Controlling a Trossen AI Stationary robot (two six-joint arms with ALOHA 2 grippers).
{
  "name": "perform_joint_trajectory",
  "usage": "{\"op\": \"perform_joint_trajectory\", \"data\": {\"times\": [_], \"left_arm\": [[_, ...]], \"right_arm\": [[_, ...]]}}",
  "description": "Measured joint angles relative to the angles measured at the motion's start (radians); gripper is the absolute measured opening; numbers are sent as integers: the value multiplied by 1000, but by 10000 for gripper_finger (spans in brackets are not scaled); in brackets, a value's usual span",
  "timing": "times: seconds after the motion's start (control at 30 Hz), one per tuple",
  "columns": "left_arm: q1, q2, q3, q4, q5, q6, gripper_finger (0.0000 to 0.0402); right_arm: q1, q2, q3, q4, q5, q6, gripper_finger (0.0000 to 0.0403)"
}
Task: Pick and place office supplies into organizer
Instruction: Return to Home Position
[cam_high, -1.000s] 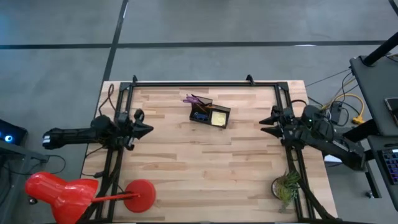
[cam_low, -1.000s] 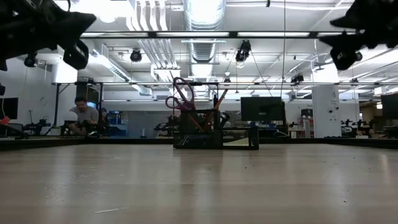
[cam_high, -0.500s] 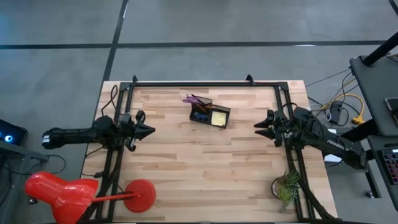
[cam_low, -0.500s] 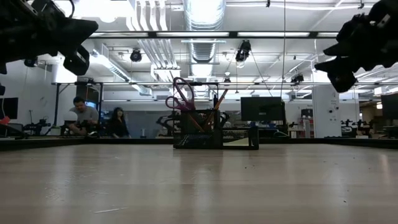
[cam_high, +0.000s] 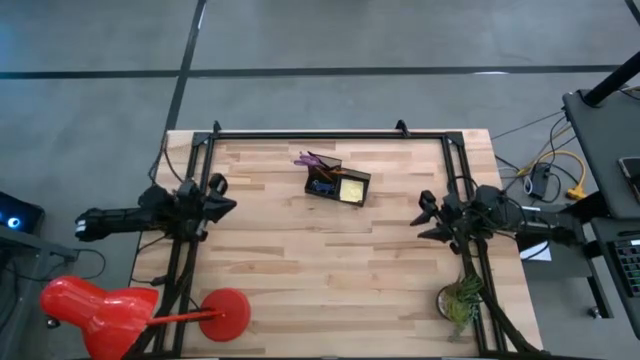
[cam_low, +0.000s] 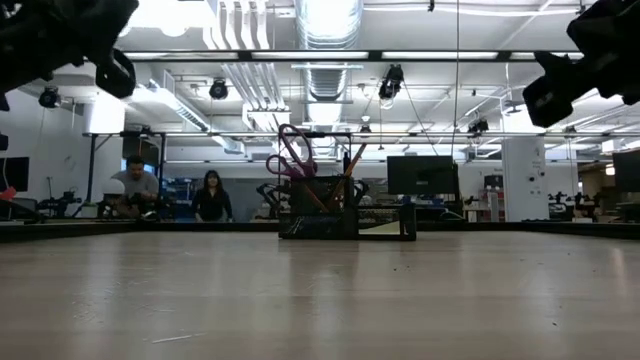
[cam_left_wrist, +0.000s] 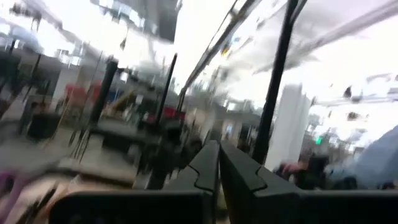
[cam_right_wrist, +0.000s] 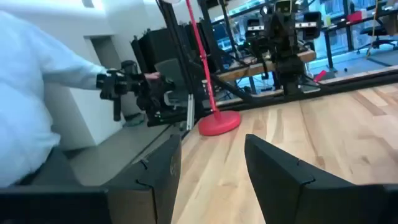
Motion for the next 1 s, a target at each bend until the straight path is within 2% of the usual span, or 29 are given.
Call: {"op": "perform_joint_trajectory", "data": {"times": [0.1, 0.3, 1.0], "left_arm": [[-2, 9, 0, 65, 2, 0, 0], [-1, 33, -1, 55, 2, 0, 0], [-1, 64, -2, 55, 3, 0, 0]], "right_arm": [[30, 0, 0, -5, 0, 2, 167], [83, 0, 0, -7, -2, 2, 167], [84, 30, 0, -10, -2, 2, 166]]}}
